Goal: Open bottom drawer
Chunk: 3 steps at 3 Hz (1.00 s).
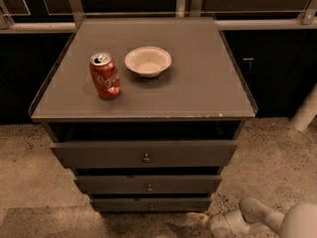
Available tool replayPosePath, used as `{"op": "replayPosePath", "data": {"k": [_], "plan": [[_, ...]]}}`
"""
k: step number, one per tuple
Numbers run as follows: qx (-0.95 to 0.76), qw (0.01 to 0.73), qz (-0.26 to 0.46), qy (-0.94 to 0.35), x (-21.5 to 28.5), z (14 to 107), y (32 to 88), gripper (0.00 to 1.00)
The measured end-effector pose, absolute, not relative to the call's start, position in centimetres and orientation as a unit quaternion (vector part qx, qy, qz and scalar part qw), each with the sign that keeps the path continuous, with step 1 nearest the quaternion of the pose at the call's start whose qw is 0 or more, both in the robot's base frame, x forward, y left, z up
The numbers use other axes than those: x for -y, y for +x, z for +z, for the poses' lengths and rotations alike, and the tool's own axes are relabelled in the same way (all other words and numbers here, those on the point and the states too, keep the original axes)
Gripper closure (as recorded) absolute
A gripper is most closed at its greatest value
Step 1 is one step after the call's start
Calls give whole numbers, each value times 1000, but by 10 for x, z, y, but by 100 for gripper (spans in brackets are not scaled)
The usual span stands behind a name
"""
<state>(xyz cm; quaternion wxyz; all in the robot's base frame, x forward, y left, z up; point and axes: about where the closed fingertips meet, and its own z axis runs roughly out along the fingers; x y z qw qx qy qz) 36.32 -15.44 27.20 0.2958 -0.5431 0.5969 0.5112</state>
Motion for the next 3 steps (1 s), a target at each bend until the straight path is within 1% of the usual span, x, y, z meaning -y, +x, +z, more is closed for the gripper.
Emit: {"op": "replayPosePath", "data": {"k": [1,2,3], "plan": [[-601,299,507,-542,156,266,367,0],[-623,307,485,-530,154,258,374,0],[-654,341,439,-513,151,250,401,0]]}}
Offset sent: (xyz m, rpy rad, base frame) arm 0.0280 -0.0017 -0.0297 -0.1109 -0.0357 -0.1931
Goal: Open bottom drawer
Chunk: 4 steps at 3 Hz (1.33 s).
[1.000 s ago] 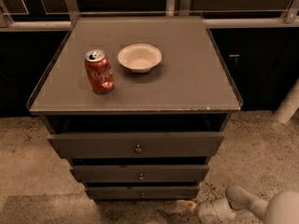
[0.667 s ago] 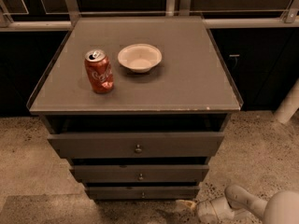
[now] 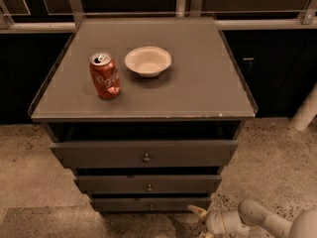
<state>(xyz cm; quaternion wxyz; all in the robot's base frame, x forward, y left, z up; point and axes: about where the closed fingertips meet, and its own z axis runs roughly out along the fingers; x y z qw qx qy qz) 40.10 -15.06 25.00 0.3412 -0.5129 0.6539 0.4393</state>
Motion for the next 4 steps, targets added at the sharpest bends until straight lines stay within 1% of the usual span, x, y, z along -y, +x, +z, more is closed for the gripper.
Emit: {"op": "replayPosePath", "data": {"k": [1,2,3,4], "plan": [[-674,374,390,-503,155,254,429,0],[-689,390,356,-496,158,253,452,0],[-703,386,336,-494,158,243,467,0],[-703,381,336,-497,156,242,462,0]]}}
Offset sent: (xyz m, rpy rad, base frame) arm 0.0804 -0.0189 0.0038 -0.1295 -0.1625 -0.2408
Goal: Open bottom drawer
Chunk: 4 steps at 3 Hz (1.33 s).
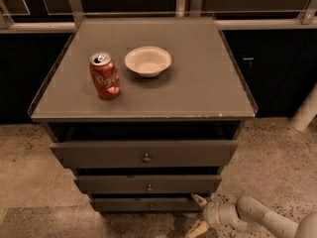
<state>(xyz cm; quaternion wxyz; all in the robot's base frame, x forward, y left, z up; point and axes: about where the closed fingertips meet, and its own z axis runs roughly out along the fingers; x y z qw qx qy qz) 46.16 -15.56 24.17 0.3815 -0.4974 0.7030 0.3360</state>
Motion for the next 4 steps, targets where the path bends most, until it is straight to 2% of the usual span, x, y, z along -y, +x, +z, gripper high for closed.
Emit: {"op": "replayPosePath", "data": {"k": [2,4], "plan": [[-707,366,313,-519,125,210,490,0],[-715,362,294,-521,121,196,507,0]]}}
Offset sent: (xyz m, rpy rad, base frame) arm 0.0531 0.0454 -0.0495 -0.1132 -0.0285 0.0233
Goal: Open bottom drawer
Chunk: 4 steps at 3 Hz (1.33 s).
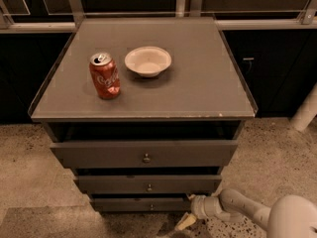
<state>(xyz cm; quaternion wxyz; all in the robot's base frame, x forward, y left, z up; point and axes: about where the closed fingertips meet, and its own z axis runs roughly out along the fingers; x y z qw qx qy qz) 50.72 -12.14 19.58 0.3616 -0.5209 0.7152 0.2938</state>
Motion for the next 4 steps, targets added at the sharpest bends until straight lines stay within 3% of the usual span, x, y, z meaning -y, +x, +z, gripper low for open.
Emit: {"op": "replayPosePath", "data": {"k": [4], "plan": [[-744,318,288,-512,113,182,509,0]]}}
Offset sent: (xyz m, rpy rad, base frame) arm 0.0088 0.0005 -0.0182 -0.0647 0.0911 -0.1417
